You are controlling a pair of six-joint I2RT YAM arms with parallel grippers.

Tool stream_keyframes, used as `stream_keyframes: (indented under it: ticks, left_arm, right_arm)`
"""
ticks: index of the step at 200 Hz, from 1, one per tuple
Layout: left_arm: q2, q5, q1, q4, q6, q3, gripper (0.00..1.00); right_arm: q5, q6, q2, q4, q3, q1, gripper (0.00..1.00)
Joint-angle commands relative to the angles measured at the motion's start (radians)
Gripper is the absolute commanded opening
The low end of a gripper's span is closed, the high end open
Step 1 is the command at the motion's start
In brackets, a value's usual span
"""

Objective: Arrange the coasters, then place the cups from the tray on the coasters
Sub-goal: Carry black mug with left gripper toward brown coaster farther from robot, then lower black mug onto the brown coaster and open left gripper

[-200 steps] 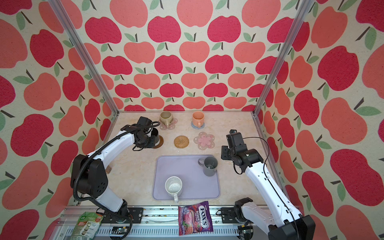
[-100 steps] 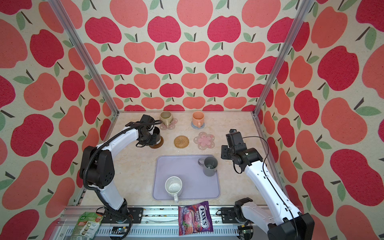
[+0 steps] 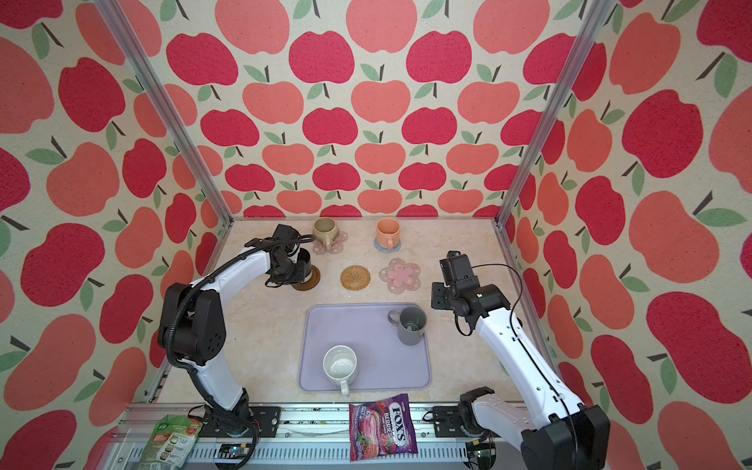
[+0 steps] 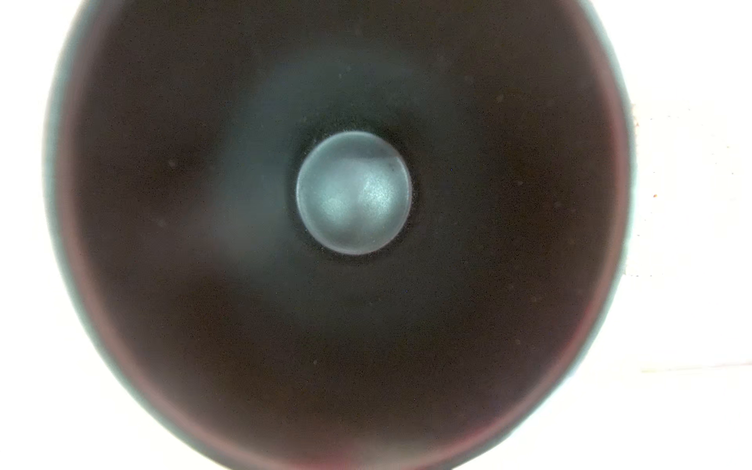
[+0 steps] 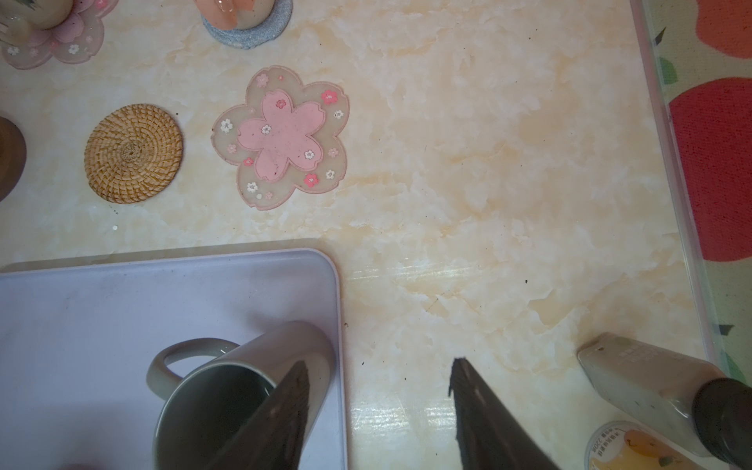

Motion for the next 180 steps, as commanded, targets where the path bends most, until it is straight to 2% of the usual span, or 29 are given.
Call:
stream_keyframes:
  ticks: [1,87,114,180]
  left_arm:
    - [-0.005,-0.009,0.001,0.051,0.008,-0.002,0.0]
    - [0.005,0.009,-0.003,0.069,-0.032,-0.046,0.0]
    - [0.007,0.027,-0.006,0.074,-0.034,-0.06,0.1]
    - [0.012,0.018,-0.033,0.081,-0.032,-0.063,0.07]
  right_arm:
    - [-0.008,-0.018,0.011,-0.003,0.025,-0.007,0.59]
    - [-0.02,-0.014,0.009,0.003,0.02,-0.008,0.59]
    - [-0.025,-0.009,0.001,0.002,0.013,-0.007,0.58]
    - [-0.023,0.004,-0.042,-0.01,-0.004,-0.007,0.58]
